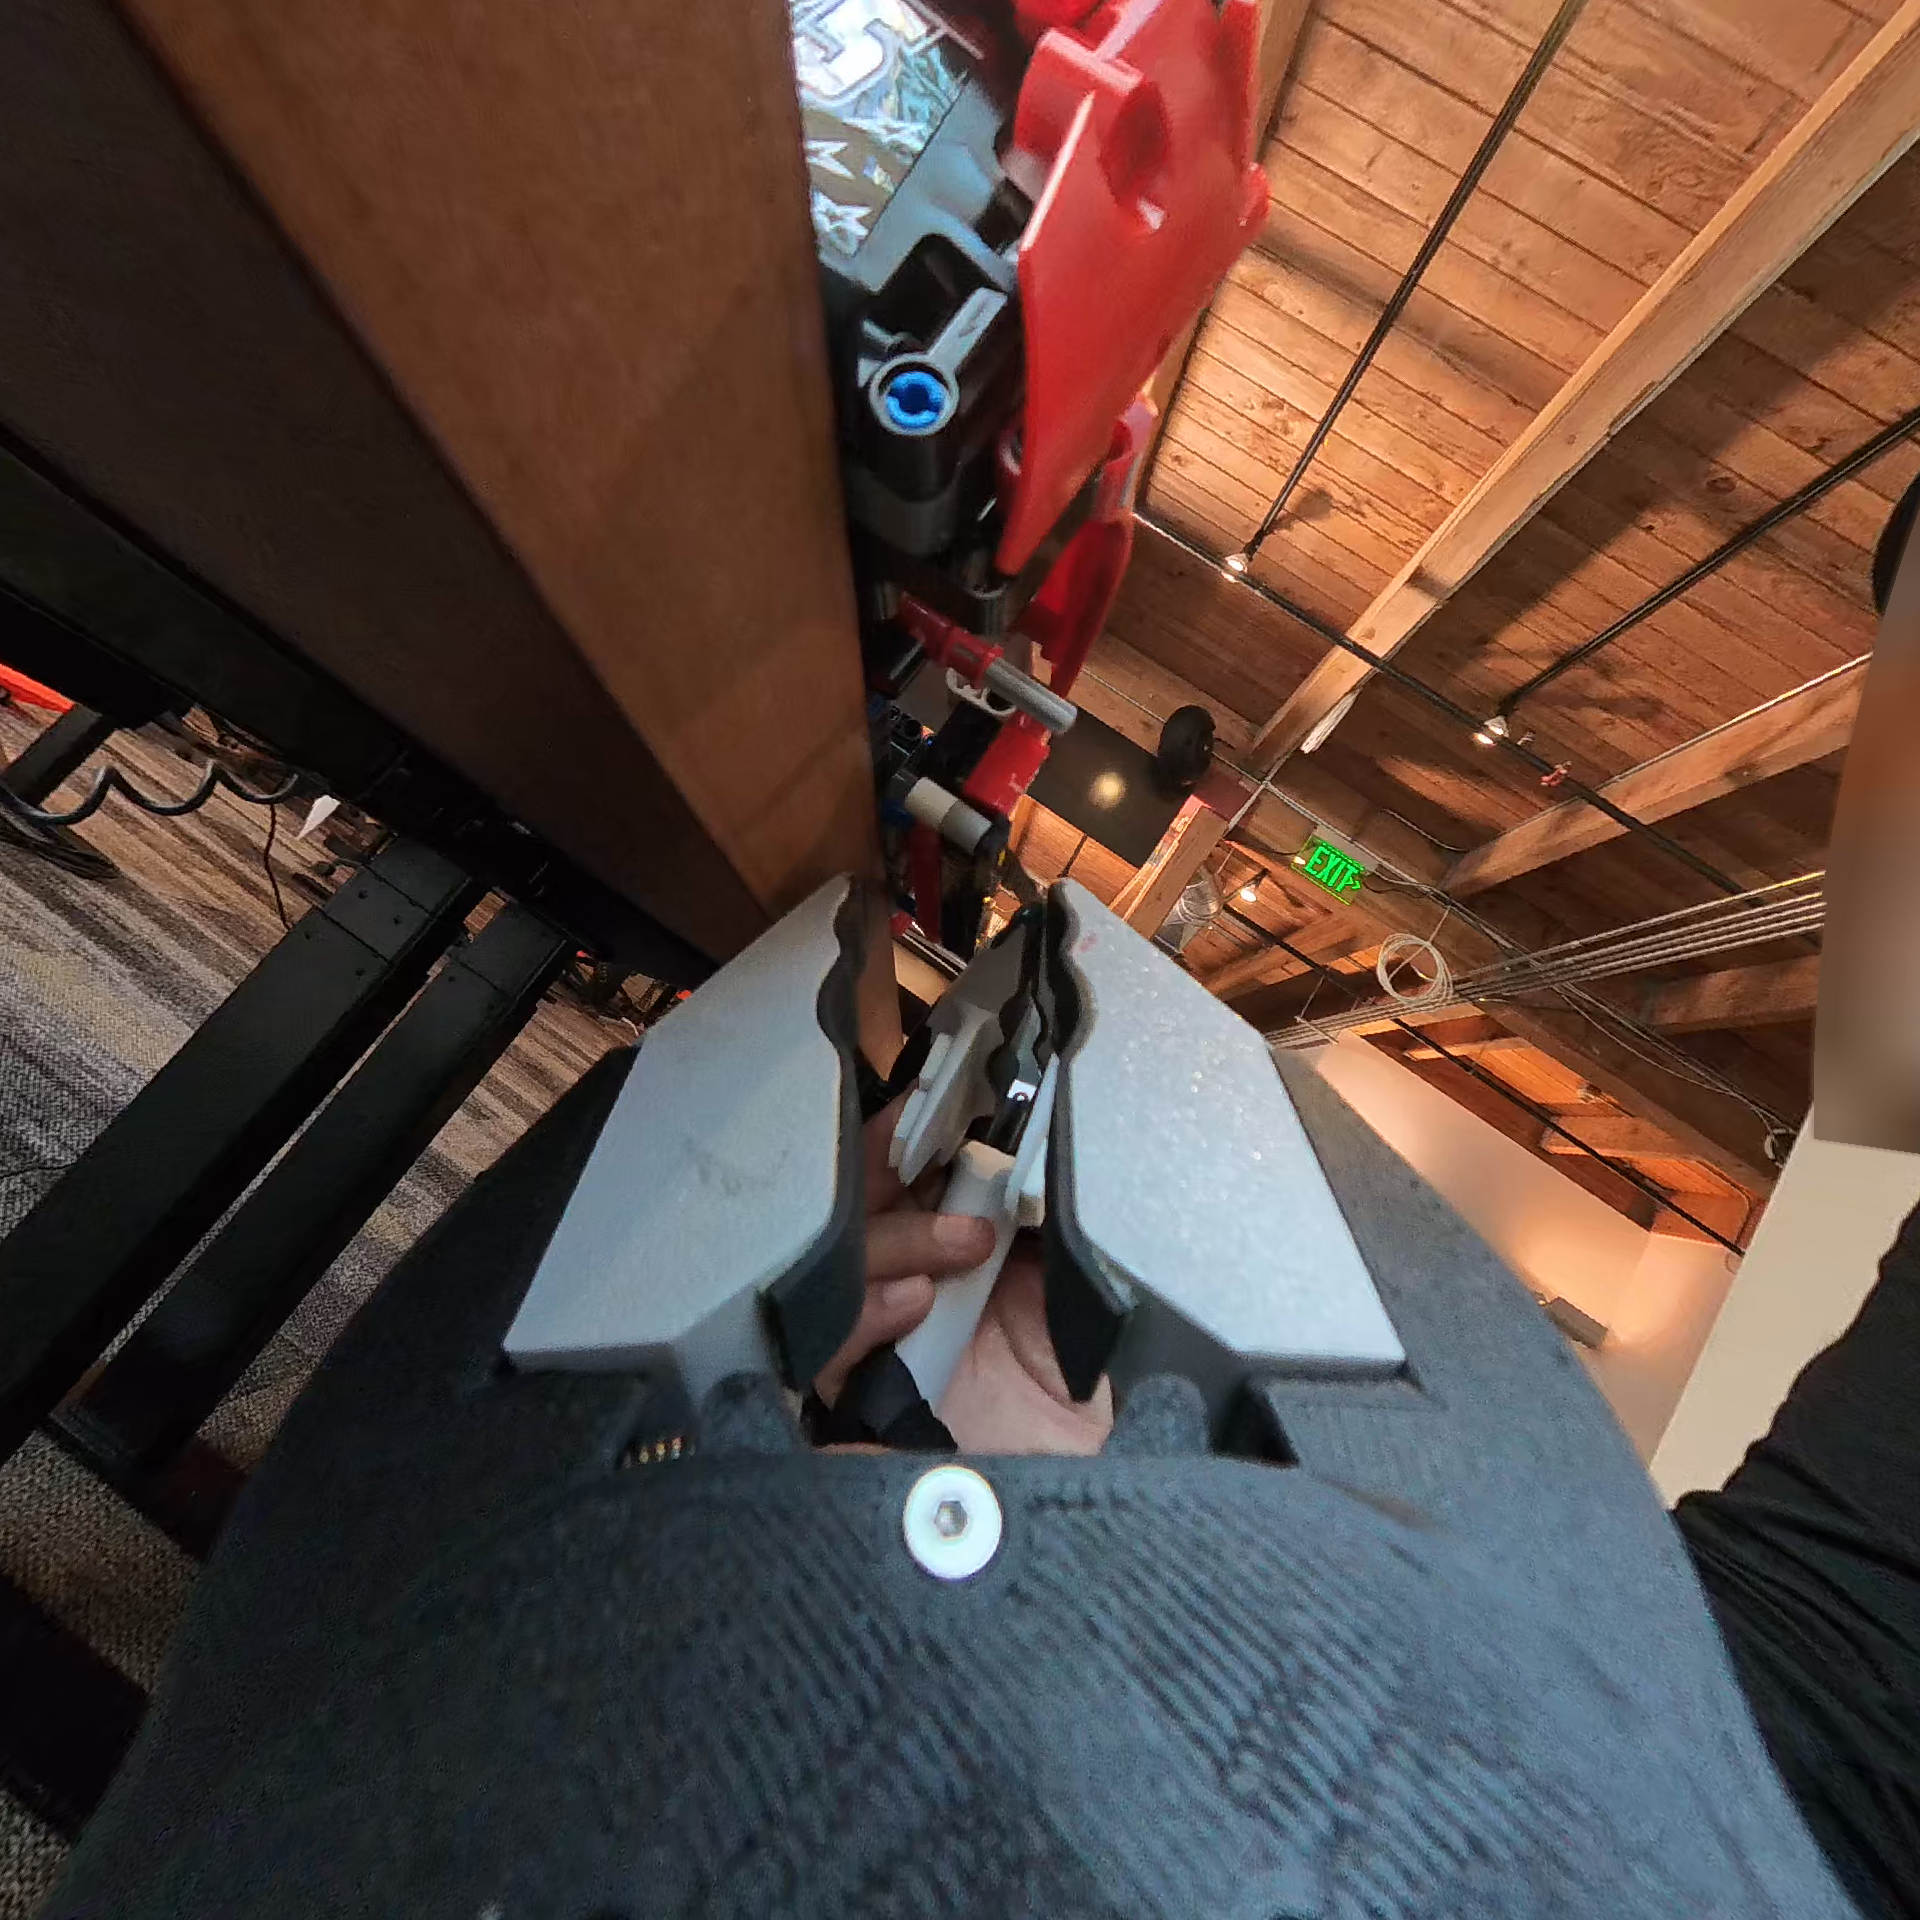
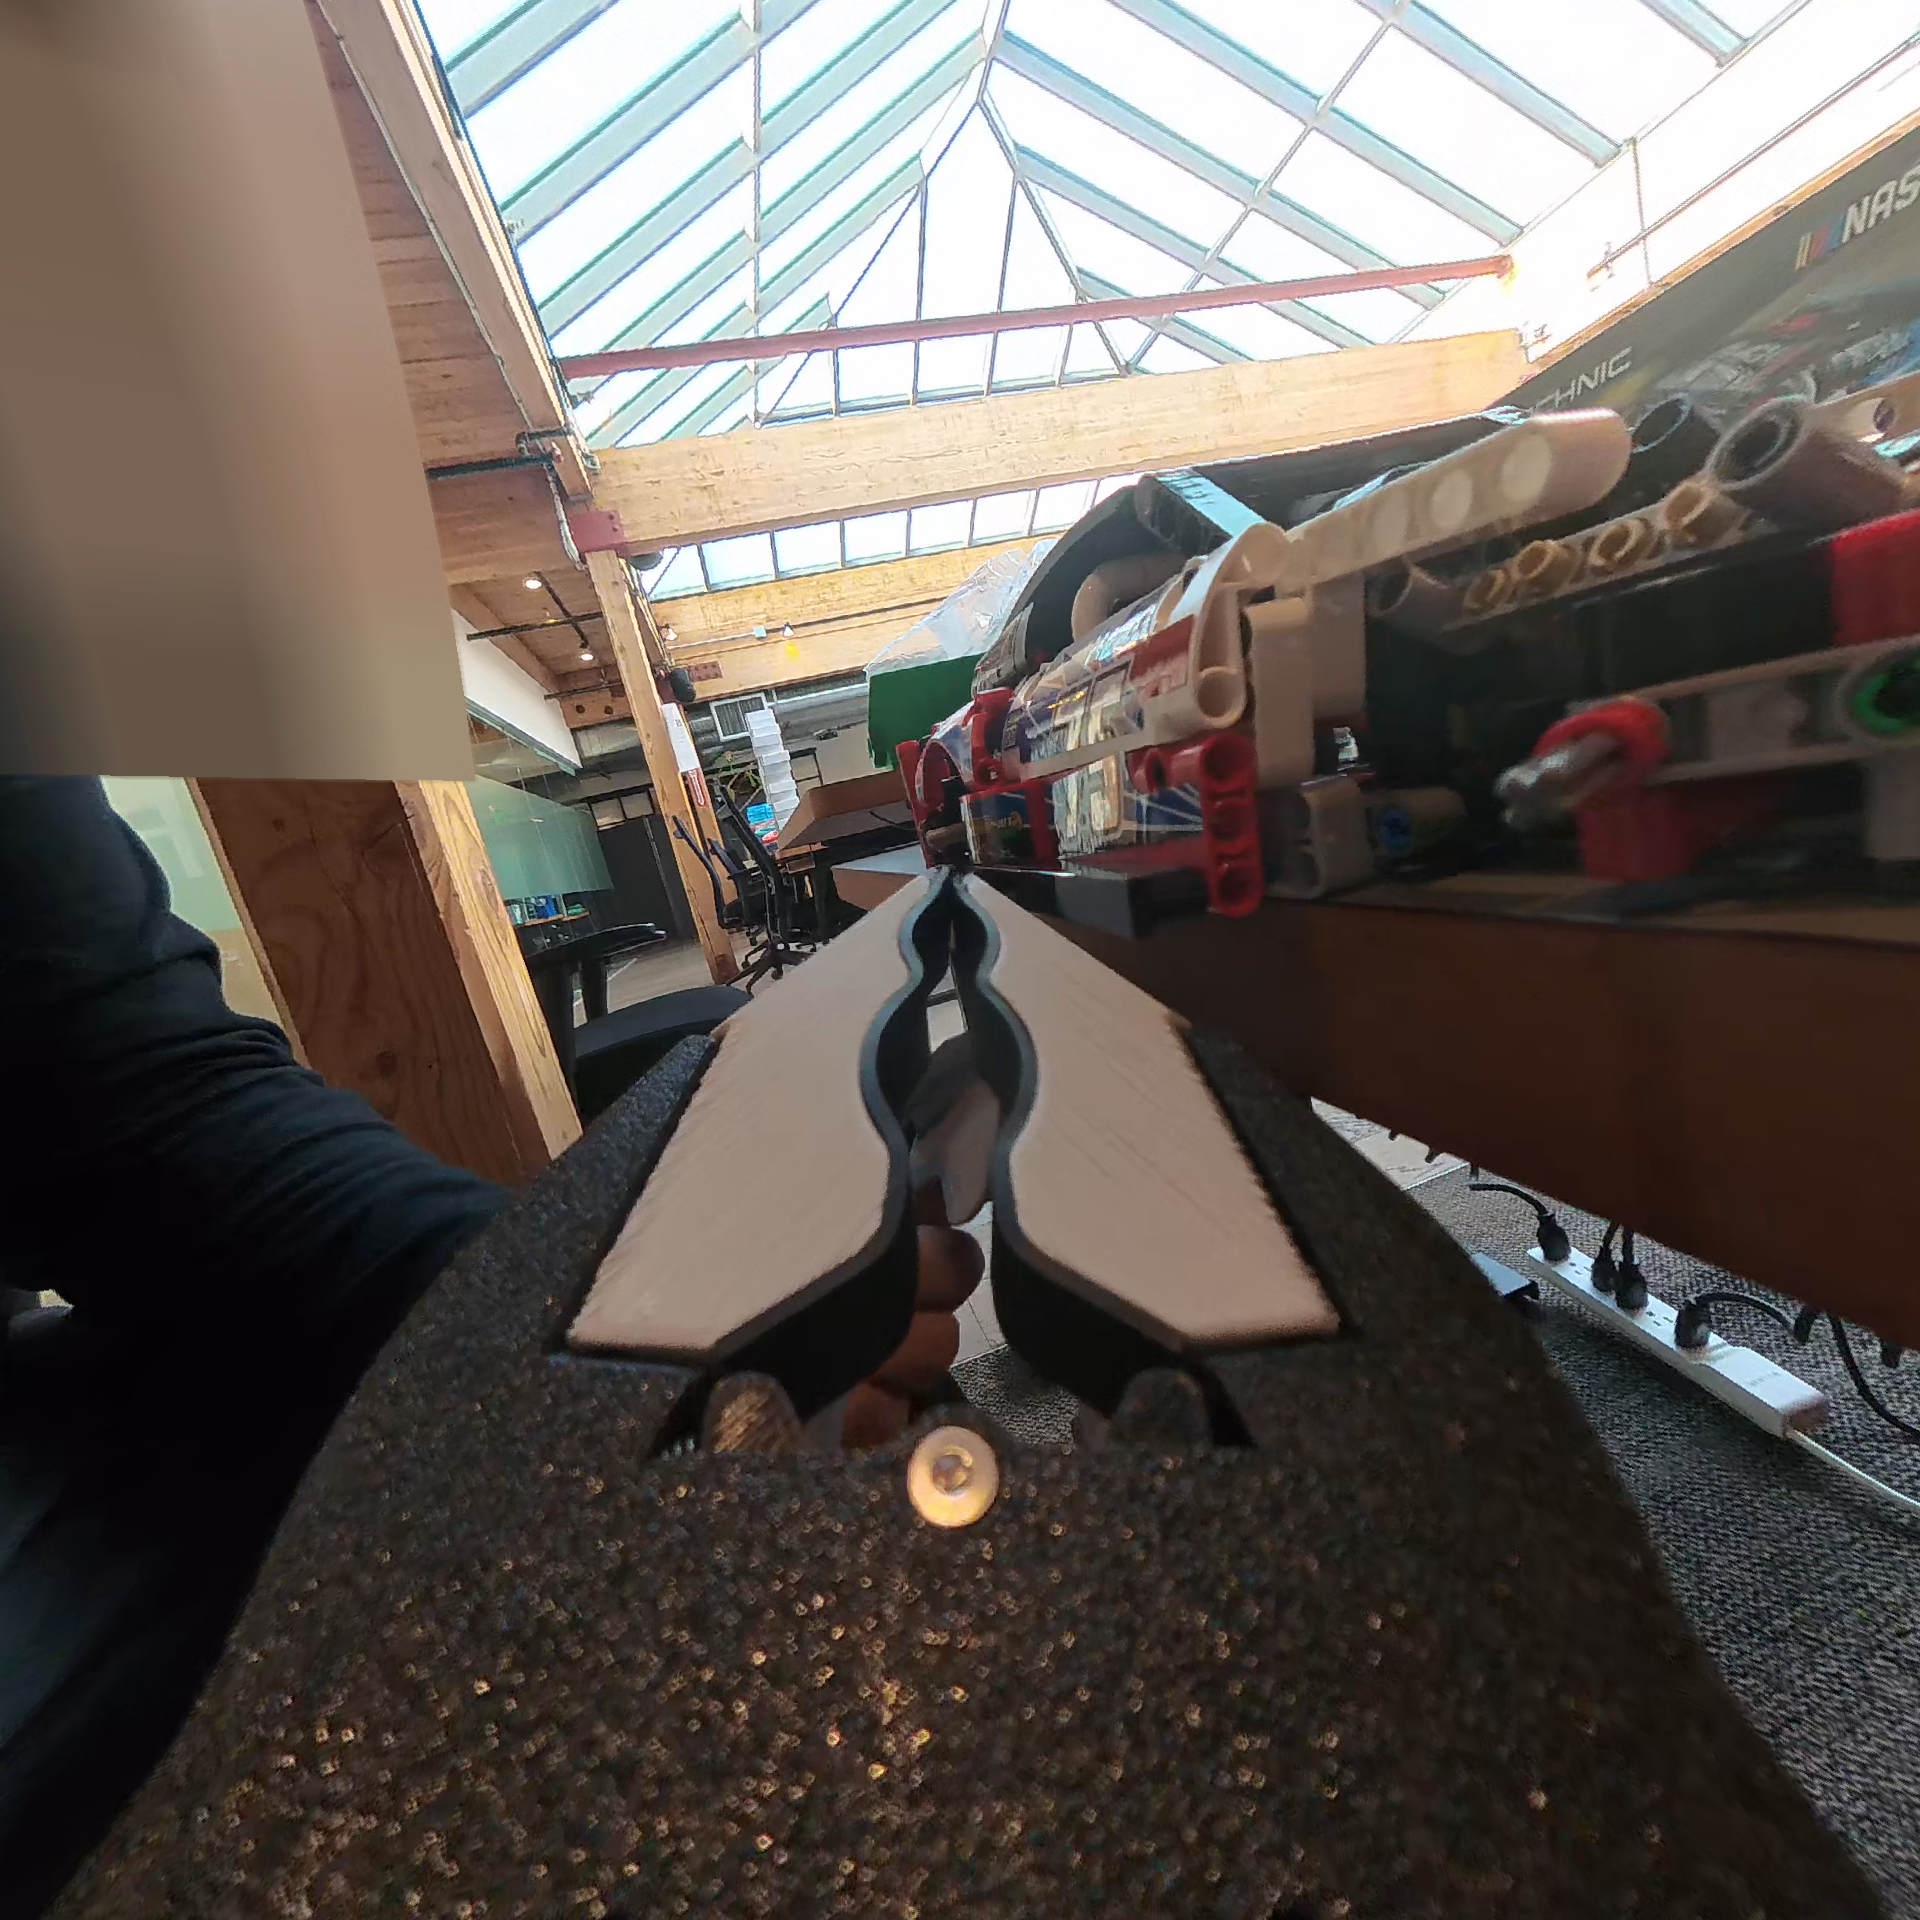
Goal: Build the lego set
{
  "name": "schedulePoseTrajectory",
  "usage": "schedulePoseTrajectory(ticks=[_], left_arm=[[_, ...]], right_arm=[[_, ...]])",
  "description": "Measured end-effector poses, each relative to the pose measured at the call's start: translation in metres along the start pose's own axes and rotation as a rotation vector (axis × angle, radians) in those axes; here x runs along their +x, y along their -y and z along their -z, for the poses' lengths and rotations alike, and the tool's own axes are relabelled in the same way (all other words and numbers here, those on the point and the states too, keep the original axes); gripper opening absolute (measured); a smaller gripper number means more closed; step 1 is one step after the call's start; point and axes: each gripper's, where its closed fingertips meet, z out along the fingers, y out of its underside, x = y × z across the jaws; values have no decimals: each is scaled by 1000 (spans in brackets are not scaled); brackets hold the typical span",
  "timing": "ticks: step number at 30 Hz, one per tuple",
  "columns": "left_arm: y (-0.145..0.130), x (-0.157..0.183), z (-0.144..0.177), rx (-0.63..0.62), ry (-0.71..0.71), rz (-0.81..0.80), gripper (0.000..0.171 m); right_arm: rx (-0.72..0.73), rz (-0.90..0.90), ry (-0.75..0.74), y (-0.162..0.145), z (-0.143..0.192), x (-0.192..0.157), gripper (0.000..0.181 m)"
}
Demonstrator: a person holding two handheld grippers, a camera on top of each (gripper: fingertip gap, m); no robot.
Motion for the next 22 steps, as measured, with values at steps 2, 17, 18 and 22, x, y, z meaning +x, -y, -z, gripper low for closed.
schedulePoseTrajectory(ticks=[2,17,18,22], left_arm=[[2,0,0,3,1,-2,29],[4,3,-1,-11,-14,-33,17],[4,3,-1,-9,-17,-35,15],[4,6,-1,-14,-26,-43,13]], right_arm=[[-1,0,1,0,0,0,0],[2,9,1,-1,-2,1,0],[2,9,0,-1,-2,2,0],[4,13,-3,0,-1,3,0]])
